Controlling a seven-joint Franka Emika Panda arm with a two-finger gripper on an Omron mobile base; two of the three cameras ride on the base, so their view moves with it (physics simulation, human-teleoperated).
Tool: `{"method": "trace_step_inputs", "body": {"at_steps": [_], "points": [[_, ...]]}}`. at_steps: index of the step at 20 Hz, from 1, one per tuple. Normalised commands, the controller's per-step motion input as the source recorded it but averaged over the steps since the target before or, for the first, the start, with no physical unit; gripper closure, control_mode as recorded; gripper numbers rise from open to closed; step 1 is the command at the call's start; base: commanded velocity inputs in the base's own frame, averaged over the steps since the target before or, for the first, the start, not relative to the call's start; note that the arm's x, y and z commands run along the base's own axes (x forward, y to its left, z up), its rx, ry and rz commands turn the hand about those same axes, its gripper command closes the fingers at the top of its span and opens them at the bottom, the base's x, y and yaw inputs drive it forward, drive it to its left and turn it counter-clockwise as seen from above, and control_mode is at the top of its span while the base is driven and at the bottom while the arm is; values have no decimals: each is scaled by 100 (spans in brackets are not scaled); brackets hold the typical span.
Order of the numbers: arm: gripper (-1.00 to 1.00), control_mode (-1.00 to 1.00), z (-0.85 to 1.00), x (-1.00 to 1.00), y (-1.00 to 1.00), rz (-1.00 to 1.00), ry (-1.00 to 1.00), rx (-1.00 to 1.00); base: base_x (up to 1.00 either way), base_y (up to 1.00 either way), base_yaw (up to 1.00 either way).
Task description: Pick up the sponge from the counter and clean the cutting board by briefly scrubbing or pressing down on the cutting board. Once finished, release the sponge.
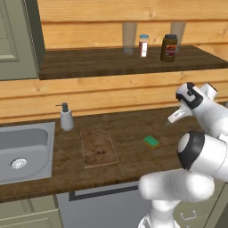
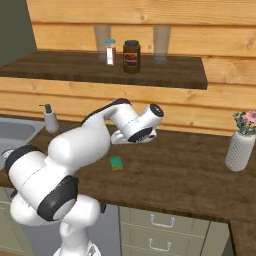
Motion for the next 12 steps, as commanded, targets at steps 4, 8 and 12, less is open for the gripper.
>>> {"method": "trace_step_inputs", "body": {"at_steps": [4,8,12], "points": [[-100,-100,76,-87,58,-36,-14,-2,0,0,0],[-100,-100,74,-37,71,-23,-15,-13,0,0,0],[-100,-100,64,-68,63,-27,-22,-19,0,0,0]]}}
